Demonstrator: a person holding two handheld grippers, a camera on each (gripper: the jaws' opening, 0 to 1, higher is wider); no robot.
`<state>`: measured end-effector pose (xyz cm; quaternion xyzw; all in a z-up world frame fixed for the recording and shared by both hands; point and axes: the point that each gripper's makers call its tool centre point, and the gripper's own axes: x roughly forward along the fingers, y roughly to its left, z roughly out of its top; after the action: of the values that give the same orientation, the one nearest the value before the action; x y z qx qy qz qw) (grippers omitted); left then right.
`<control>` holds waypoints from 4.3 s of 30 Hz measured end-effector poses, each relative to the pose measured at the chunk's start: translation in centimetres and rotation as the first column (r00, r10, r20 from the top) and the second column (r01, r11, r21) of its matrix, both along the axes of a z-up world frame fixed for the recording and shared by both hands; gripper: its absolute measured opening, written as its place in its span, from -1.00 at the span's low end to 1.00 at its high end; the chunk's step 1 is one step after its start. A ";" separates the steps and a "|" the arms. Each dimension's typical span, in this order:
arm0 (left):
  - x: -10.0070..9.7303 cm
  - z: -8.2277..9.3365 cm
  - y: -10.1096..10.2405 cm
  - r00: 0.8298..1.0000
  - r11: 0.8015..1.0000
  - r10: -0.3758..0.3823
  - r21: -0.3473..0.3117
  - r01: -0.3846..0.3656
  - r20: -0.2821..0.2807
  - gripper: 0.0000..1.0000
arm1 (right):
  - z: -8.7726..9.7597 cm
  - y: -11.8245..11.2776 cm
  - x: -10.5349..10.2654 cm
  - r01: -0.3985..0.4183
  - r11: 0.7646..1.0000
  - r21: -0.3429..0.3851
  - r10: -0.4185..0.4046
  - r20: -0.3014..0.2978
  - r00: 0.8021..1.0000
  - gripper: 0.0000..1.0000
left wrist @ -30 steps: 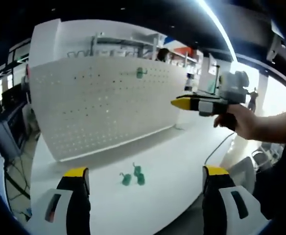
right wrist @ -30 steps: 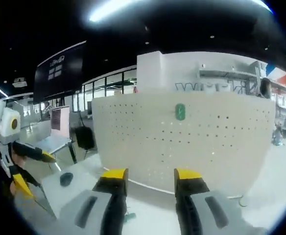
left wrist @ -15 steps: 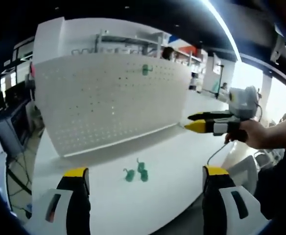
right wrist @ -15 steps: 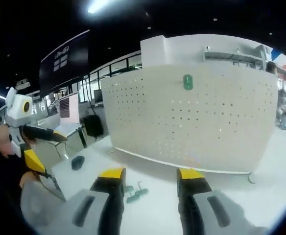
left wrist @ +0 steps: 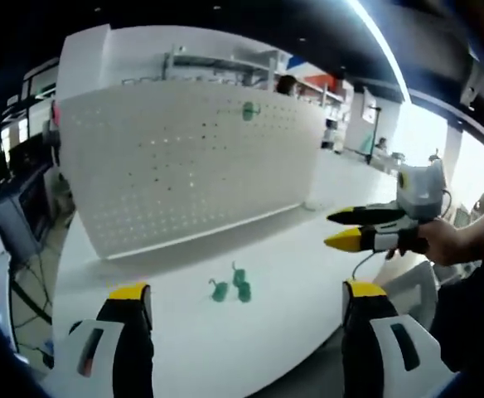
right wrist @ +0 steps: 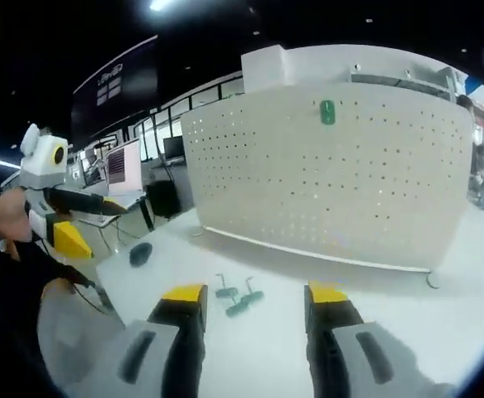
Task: Insert the hook assembly into the mounting plate slot until the hook locks in place.
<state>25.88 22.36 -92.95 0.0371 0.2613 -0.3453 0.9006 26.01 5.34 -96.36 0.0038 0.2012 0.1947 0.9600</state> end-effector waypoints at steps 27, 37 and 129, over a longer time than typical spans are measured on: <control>-0.5 -1.4 -0.8 0.998 0.999 -0.041 0.028 0.042 -0.041 0.93 | -3.4 0.5 -4.8 -0.023 1.000 0.013 0.025 -0.132 0.991 -0.12; -0.5 -1.9 -0.8 0.998 0.999 -0.030 0.033 0.032 -0.057 0.93 | -4.9 1.1 -5.5 -0.041 0.998 0.047 0.049 -0.180 0.982 -0.15; -1.1 -5.4 1.1 0.981 0.997 0.013 0.081 0.002 -0.193 0.84 | -13.4 9.7 9.2 -0.129 0.983 0.128 0.170 -0.403 0.899 -0.99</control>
<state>24.81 23.50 -98.32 0.0390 0.3615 -0.3339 0.8697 35.19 15.02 -109.80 0.0763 0.3890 0.2722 0.8768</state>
